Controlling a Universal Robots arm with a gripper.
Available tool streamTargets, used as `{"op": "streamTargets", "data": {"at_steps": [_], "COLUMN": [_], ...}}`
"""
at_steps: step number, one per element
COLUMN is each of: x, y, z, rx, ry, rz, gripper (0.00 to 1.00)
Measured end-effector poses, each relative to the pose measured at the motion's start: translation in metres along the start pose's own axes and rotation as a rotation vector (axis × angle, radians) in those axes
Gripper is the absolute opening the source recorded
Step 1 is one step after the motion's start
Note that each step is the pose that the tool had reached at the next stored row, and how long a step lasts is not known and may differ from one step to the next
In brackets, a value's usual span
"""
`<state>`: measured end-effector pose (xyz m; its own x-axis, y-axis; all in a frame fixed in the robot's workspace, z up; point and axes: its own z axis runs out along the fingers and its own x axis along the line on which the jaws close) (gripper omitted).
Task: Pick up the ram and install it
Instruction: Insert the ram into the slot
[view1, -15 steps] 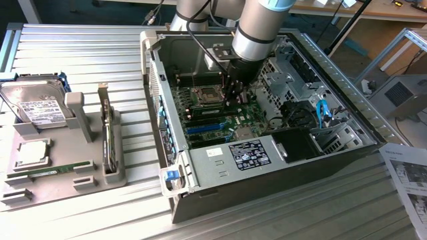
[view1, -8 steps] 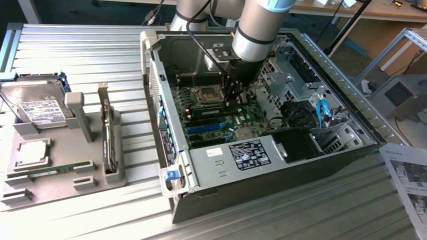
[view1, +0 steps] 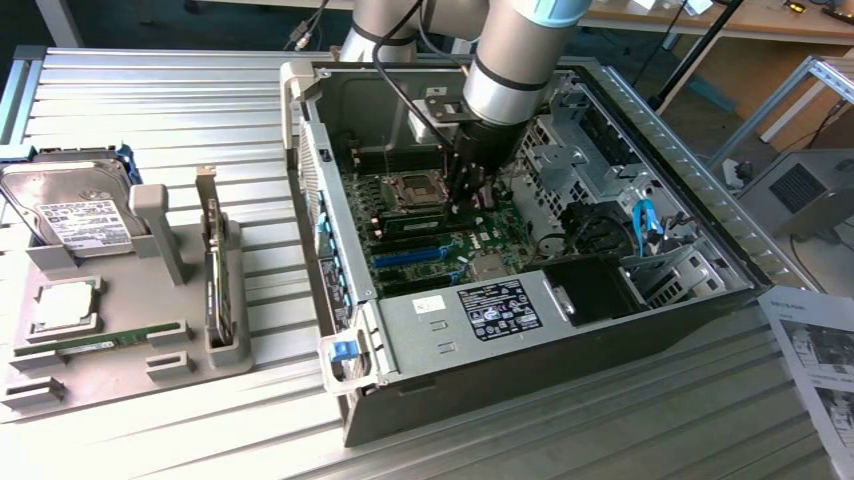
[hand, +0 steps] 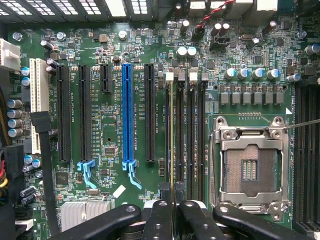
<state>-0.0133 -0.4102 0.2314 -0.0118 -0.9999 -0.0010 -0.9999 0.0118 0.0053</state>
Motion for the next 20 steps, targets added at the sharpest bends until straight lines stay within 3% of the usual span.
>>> {"op": "streamTargets", "data": {"at_steps": [3, 7, 13, 20], "x": [0.0002, 0.0007, 0.0008, 0.0007], "y": [0.0001, 0.0002, 0.0003, 0.0003], "z": [0.0002, 0.0001, -0.0008, -0.0097], "rx": [0.0002, 0.0, 0.0, 0.0], "ry": [-0.0005, -0.0001, 0.0, 0.0002], "rz": [0.0, 0.0, 0.0, 0.0], "gripper": [0.13, 0.38, 0.38, 0.38]}}
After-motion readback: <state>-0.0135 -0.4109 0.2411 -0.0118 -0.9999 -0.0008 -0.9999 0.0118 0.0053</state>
